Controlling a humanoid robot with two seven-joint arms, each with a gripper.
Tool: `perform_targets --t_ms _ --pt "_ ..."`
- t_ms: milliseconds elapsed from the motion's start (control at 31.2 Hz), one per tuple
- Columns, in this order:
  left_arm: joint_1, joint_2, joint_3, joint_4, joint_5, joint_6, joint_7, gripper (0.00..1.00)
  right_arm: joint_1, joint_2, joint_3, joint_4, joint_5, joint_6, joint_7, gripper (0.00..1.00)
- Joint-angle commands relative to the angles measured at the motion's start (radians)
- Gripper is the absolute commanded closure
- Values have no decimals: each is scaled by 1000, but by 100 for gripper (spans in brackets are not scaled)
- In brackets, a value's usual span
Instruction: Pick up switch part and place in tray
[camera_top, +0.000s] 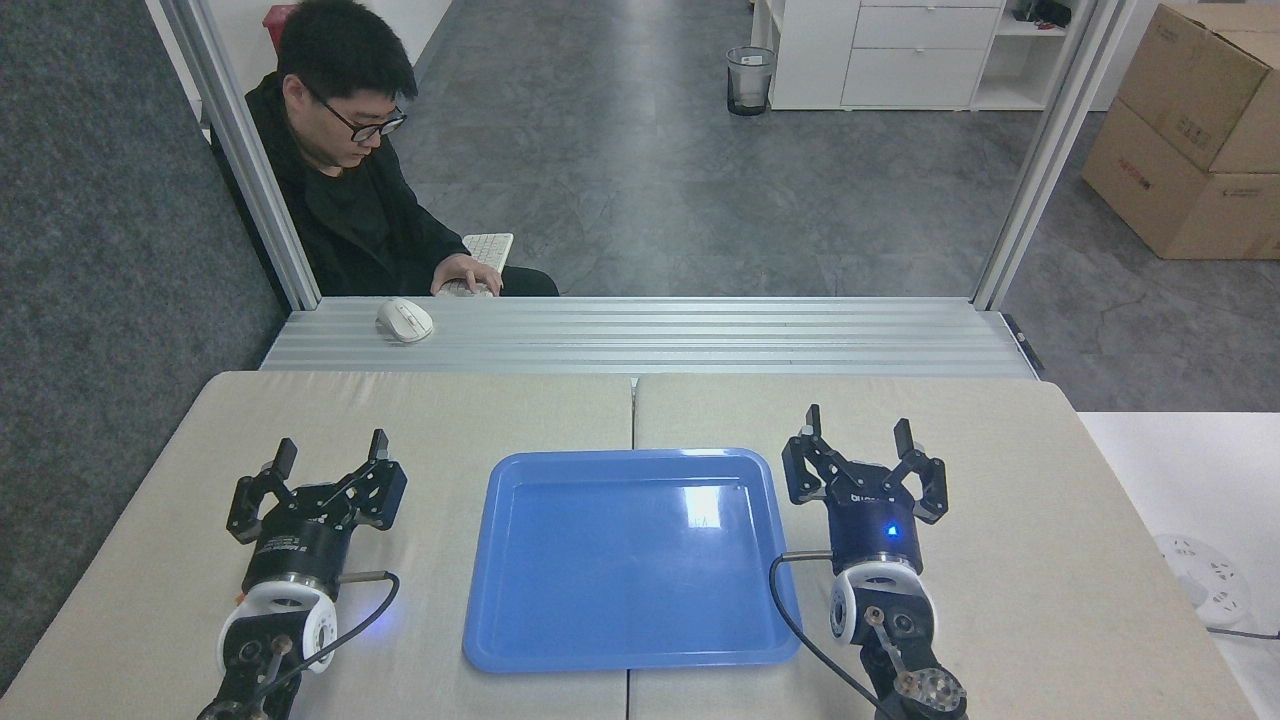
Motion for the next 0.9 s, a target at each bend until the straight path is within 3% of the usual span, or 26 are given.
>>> perform_targets --t_ms 0,864 --pt "3 6 -3 0 1 0 -1 1 0 0 0 1 0 0 1 0" --pt "15 6 11 6 1 2 5 1 0 0 0 1 0 0 -1 0"
